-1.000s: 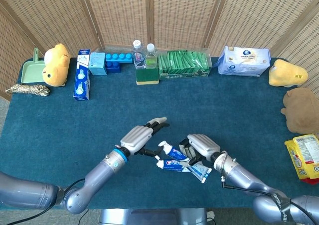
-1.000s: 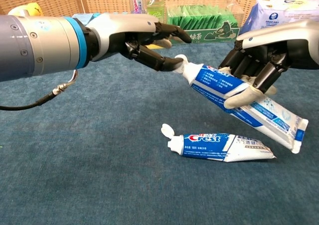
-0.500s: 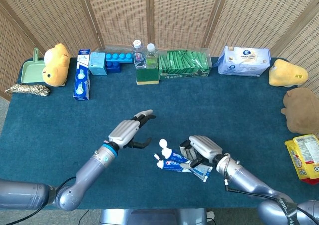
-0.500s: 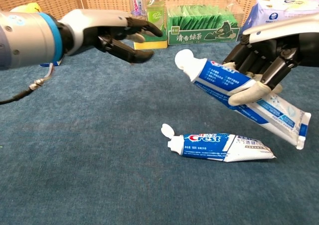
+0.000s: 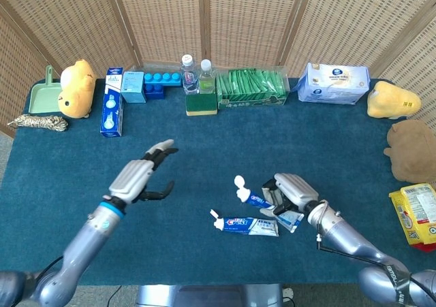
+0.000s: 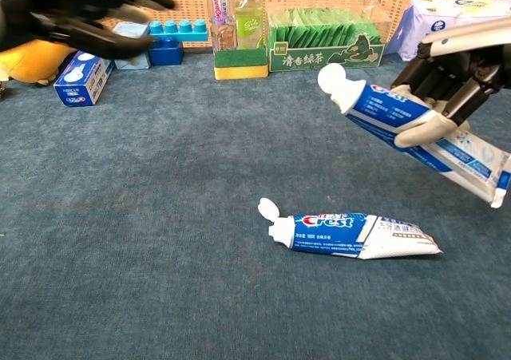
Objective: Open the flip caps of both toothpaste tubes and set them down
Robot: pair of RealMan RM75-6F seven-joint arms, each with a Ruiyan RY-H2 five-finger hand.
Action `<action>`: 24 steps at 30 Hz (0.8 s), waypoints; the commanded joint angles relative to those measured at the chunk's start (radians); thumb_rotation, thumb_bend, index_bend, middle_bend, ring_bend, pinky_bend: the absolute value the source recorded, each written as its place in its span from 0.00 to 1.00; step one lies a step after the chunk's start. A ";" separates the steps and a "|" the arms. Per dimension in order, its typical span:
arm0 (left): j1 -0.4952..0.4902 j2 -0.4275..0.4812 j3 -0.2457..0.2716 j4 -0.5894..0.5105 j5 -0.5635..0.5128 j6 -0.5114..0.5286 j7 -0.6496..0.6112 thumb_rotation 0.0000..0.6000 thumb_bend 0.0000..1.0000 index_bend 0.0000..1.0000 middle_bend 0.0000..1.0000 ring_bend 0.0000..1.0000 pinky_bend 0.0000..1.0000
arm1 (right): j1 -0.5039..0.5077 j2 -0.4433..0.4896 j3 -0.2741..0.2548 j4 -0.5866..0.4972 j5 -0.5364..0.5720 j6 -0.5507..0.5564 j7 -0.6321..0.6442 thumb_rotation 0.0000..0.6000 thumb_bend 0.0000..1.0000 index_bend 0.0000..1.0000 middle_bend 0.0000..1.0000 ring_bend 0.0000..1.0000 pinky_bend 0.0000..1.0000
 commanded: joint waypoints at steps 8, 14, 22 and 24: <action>0.333 0.203 0.195 -0.051 0.275 0.260 -0.134 0.70 0.43 0.10 0.00 0.00 0.22 | 0.046 -0.133 -0.059 0.113 0.149 0.088 -0.257 1.00 0.38 0.43 0.37 0.28 0.27; 0.428 0.212 0.221 -0.001 0.295 0.310 -0.201 0.70 0.43 0.09 0.00 0.00 0.20 | 0.054 -0.195 -0.050 0.139 0.207 0.149 -0.319 1.00 0.28 0.19 0.18 0.09 0.20; 0.495 0.183 0.209 0.083 0.284 0.315 -0.245 0.70 0.43 0.09 0.00 0.00 0.18 | 0.033 -0.218 -0.033 0.134 0.233 0.221 -0.342 1.00 0.23 0.05 0.04 0.00 0.19; 0.504 0.171 0.203 0.102 0.280 0.312 -0.230 0.70 0.43 0.09 0.00 0.00 0.17 | 0.008 -0.217 -0.030 0.129 0.217 0.256 -0.326 1.00 0.23 0.05 0.03 0.00 0.19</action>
